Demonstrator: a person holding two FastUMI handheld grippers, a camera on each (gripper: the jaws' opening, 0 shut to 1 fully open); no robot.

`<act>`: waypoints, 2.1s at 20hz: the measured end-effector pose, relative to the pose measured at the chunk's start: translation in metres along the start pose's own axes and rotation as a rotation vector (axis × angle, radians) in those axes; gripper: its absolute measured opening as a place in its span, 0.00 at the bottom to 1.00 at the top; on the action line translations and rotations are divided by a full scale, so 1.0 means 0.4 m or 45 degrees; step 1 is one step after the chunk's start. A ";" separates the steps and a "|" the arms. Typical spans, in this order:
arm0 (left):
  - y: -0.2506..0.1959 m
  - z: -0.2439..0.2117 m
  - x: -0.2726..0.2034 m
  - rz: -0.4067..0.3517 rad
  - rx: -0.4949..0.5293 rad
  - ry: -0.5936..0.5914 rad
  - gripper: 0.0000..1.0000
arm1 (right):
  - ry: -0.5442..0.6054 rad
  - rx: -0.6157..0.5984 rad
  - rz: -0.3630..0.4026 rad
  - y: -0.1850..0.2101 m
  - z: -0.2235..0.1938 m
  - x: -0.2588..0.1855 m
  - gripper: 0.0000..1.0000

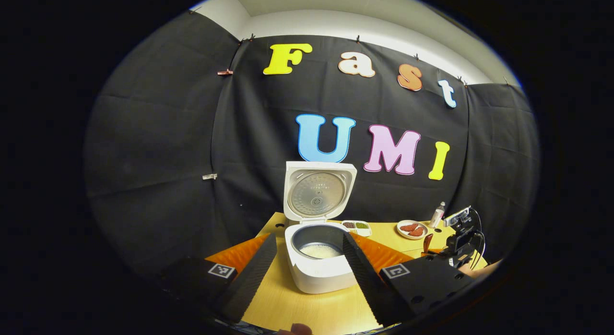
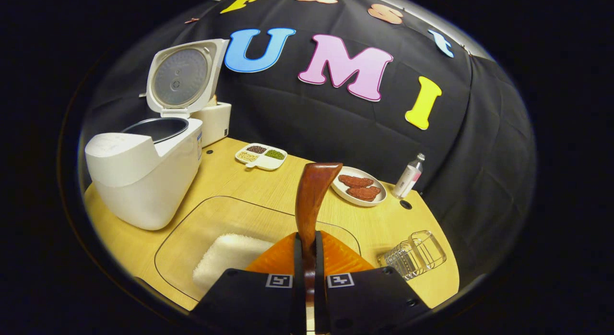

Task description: Close the left gripper, press the button to open the rice cooker; take a wooden spoon from the chopstick holder with the right hand, scoop a spoonful of rice and pour it into the rice cooker, then put the wooden spoon back into the chopstick holder.

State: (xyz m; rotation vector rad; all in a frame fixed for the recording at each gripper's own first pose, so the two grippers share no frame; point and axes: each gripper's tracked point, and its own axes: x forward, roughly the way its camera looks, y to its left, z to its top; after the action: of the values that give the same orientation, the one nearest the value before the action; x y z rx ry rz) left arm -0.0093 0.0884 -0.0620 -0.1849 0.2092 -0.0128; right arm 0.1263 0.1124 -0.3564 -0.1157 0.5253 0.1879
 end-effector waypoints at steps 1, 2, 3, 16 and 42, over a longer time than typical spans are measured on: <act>0.004 -0.002 -0.003 0.005 -0.006 -0.002 0.95 | 0.027 0.090 0.014 0.011 -0.010 0.004 0.12; 0.009 -0.003 -0.006 0.011 -0.014 -0.003 0.95 | 0.046 0.185 0.022 0.020 -0.015 0.005 0.12; 0.013 -0.007 -0.012 0.017 -0.022 -0.003 0.95 | 0.059 0.274 0.022 0.024 -0.019 0.005 0.12; 0.043 -0.027 -0.125 0.098 -0.051 0.003 0.95 | 0.061 1.403 0.107 -0.049 -0.032 -0.019 0.11; 0.015 -0.047 -0.141 0.039 -0.085 -0.023 0.95 | -0.164 1.633 0.422 0.023 0.392 -0.193 0.11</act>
State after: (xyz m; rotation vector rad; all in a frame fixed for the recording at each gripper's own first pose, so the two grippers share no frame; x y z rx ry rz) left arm -0.0686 0.0928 -0.0697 -0.2481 0.1945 0.0259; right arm 0.1350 0.1347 -0.1829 1.2307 0.4531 0.1502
